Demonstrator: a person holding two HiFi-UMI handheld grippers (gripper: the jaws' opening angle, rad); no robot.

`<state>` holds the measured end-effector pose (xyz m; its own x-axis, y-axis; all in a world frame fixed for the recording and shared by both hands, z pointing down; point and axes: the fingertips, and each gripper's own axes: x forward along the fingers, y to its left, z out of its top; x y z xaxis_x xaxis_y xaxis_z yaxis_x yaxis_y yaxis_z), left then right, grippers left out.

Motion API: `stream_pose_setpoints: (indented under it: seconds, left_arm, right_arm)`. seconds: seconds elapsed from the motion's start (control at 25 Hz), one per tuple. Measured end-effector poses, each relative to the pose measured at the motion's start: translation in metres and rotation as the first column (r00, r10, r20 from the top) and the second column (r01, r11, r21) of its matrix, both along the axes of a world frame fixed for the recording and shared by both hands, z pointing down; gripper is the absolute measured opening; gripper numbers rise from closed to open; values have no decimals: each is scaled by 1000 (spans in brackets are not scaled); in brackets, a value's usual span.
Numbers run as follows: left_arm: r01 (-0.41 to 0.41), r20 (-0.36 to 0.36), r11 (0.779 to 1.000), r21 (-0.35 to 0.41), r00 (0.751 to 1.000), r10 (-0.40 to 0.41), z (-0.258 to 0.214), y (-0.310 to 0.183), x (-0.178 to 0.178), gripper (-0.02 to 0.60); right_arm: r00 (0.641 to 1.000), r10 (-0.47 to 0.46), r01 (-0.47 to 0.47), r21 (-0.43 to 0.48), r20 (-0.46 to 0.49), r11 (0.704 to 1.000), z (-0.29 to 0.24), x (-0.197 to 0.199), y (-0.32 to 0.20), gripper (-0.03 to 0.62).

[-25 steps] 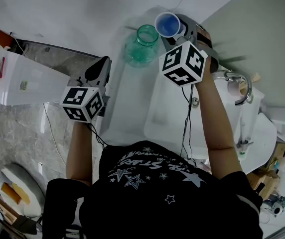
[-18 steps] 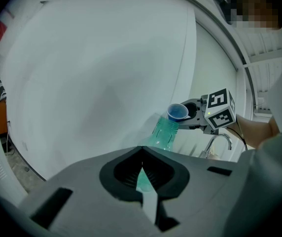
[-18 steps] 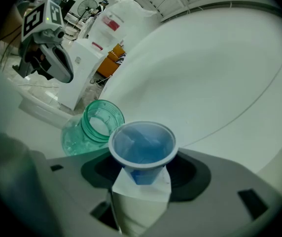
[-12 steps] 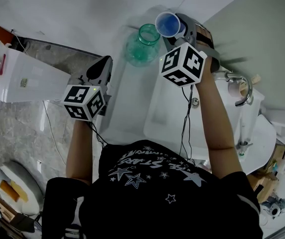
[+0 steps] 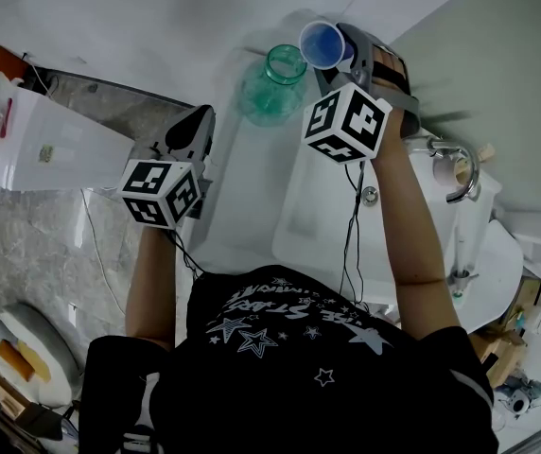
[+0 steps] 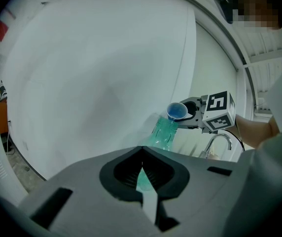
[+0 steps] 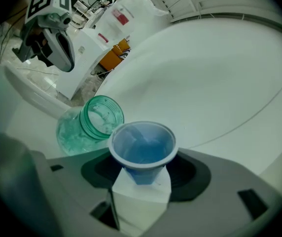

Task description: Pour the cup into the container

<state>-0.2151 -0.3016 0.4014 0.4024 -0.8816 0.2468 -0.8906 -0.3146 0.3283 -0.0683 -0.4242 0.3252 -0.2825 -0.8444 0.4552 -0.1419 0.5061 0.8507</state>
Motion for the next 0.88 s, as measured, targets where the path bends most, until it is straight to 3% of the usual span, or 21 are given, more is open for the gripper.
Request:
stream_pose_setpoints:
  seconds: [0.6,0.88]
  left_arm:
    - [15,-5,1000,18,1000,-14,-5,10,-1,11]
    - [14,3,1000,17,1000,-14,-5,16,0,10]
  right_arm:
    - [999,-13,16,74,-42,997,-7,-4,3,274]
    - [993,6,-4,-18,118,1000,-7,-5,8,276]
